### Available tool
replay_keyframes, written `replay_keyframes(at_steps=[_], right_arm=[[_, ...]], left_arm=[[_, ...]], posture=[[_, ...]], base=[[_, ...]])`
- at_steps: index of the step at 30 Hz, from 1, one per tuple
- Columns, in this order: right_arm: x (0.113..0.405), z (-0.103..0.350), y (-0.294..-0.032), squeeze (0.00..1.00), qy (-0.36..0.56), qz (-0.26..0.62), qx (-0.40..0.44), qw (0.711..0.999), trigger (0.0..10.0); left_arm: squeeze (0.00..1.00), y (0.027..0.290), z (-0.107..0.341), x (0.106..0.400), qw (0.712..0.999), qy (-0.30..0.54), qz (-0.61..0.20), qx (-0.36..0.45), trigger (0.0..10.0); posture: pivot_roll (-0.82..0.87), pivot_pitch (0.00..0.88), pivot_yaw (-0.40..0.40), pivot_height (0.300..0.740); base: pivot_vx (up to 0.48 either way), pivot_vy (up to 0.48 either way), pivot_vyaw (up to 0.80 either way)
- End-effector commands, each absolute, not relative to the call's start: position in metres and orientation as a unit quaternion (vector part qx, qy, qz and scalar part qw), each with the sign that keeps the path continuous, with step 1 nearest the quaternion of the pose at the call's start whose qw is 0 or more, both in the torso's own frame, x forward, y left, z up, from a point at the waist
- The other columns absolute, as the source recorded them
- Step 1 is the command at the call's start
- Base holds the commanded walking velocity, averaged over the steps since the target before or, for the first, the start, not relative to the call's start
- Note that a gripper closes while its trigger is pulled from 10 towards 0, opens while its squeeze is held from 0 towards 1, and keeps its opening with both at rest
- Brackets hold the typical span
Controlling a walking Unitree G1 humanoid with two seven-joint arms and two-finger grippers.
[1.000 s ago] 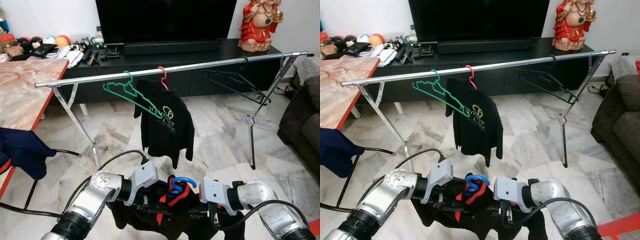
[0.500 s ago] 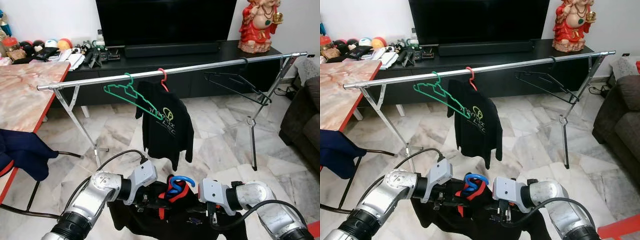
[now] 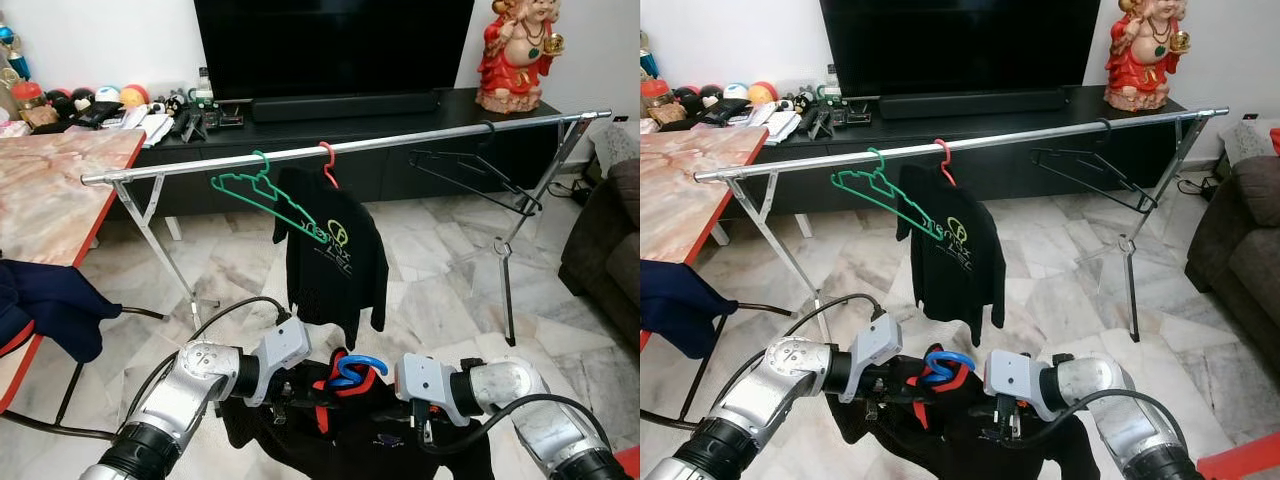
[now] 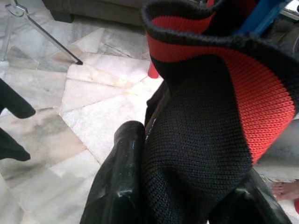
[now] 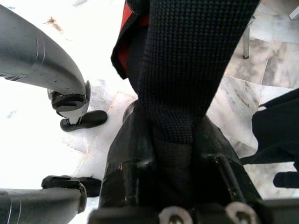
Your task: Hang hanger
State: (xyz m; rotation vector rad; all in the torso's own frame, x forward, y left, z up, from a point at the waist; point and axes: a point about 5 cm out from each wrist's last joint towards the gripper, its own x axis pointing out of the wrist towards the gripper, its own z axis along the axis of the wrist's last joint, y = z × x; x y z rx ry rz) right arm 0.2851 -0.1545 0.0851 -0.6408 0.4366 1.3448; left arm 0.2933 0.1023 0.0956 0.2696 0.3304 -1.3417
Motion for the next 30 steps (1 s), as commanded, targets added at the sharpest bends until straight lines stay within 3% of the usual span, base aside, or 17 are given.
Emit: replay_keyframes(at_steps=[1, 8, 9, 10, 12, 13, 14, 15, 16, 27, 30], right_arm=[[0.295, 0.106, -0.141, 0.0, 0.138, 0.614, -0.281, 0.725, 0.0], [0.297, 0.107, -0.144, 0.0, 0.138, 0.609, -0.278, 0.73, 0.0], [0.299, 0.108, -0.144, 0.0, 0.134, 0.604, -0.282, 0.734, 5.8], [0.299, 0.108, -0.145, 0.0, 0.134, 0.602, -0.282, 0.735, 10.0], [0.3, 0.107, -0.145, 0.0, 0.139, 0.602, -0.28, 0.735, 10.0], [0.3, 0.108, -0.145, 0.7, 0.139, 0.604, -0.277, 0.734, 10.0], [0.3, 0.109, -0.146, 0.82, 0.139, 0.606, -0.273, 0.734, 10.0], [0.3, 0.11, -0.146, 0.82, 0.139, 0.607, -0.271, 0.734, 10.0], [0.299, 0.112, -0.146, 1.0, 0.141, 0.614, -0.266, 0.73, 10.0], [0.286, 0.108, -0.159, 1.0, 0.203, 0.656, -0.264, 0.677, 10.0], [0.285, 0.106, -0.161, 1.0, 0.212, 0.653, -0.272, 0.675, 10.0]], left_arm=[[0.0, 0.096, 0.091, 0.287, 0.747, 0.158, -0.634, 0.123, 0.0], [0.0, 0.097, 0.09, 0.287, 0.747, 0.162, -0.633, 0.123, 0.0], [0.0, 0.098, 0.09, 0.287, 0.747, 0.164, -0.633, 0.123, 0.0], [0.0, 0.098, 0.09, 0.287, 0.747, 0.164, -0.632, 0.123, 0.0], [0.0, 0.098, 0.09, 0.288, 0.747, 0.166, -0.631, 0.124, 0.0], [0.0, 0.099, 0.089, 0.288, 0.748, 0.168, -0.629, 0.127, 0.0], [0.0, 0.1, 0.088, 0.288, 0.748, 0.17, -0.628, 0.131, 0.0], [0.0, 0.101, 0.087, 0.288, 0.748, 0.172, -0.627, 0.133, 0.0], [0.0, 0.102, 0.086, 0.287, 0.748, 0.175, -0.626, 0.132, 0.0], [0.0, 0.112, 0.079, 0.287, 0.765, 0.187, -0.601, 0.136, 0.0], [0.0, 0.113, 0.078, 0.288, 0.77, 0.186, -0.596, 0.135, 0.0]], posture=[[-0.07, 0.023, 0.031, 0.74], [-0.06, 0.031, 0.029, 0.74], [-0.07, 0.034, 0.029, 0.74], [-0.07, 0.035, 0.029, 0.74], [-0.06, 0.037, 0.031, 0.74], [-0.06, 0.039, 0.031, 0.74], [-0.06, 0.04, 0.032, 0.74], [-0.06, 0.041, 0.031, 0.74], [-0.07, 0.045, 0.033, 0.74], [-0.07, 0.053, 0.027, 0.74], [-0.07, 0.055, 0.028, 0.74]], base=[[0.0, 0.0, 0.0], [0.0, 0.0, 0.0], [0.0, 0.0, 0.0], [0.0, 0.0, 0.0], [0.0, 0.0, 0.0], [0.0, 0.0, 0.0], [0.0, 0.0, 0.0], [0.0, 0.0, 0.0], [0.0, 0.0, 0.0], [0.0, 0.0, 0.0], [0.0, 0.0, 0.0]])
